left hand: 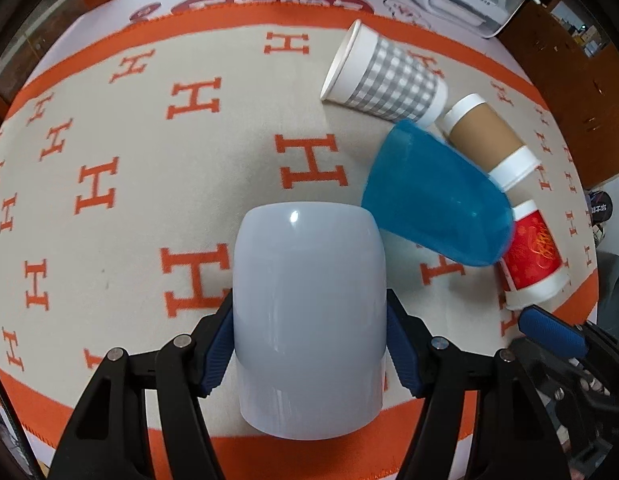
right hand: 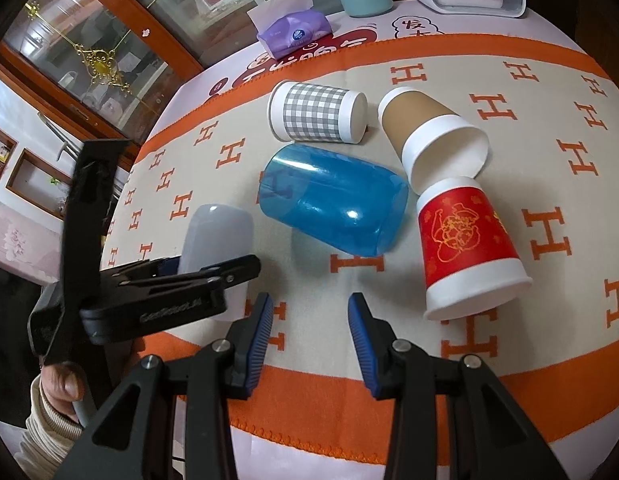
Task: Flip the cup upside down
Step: 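Lift the white cup with the left tool and rotate it upright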
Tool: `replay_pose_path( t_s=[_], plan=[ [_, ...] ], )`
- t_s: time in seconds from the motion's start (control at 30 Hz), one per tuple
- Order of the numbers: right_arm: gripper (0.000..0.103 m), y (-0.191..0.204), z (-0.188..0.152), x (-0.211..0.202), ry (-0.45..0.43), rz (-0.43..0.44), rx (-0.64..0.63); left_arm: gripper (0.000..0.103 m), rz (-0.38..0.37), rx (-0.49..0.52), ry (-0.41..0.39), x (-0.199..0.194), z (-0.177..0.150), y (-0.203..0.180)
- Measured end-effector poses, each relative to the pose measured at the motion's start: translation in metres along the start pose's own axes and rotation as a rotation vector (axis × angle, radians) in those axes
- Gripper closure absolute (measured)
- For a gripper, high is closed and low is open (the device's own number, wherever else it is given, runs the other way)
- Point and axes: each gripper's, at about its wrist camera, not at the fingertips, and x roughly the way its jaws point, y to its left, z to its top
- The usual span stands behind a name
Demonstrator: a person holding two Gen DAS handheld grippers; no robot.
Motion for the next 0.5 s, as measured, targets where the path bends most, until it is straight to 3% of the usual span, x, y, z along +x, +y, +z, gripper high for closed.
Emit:
replay_pose_path(
  t_s=[0.23,0.4,0.5],
  plan=[
    [0.064,-0.004,-0.008,-0.019,-0.031,0.006,0.001,0.038,-0.030,-0.003,-0.063,-0.048,-0.023,-0.022],
    [0.064,-0.010,-0.023,-0.030,-0.042,-0.002,0.005,0.037,-0.070,0.002,-0.044,-0.070,-0.049,-0.036],
    [0.064,-0.014,-0.036,-0.033,-0.043,-0.010,0.001,0.037,-0.100,-0.017,-0.022,-0.063,-0.064,-0.046]
  ],
)
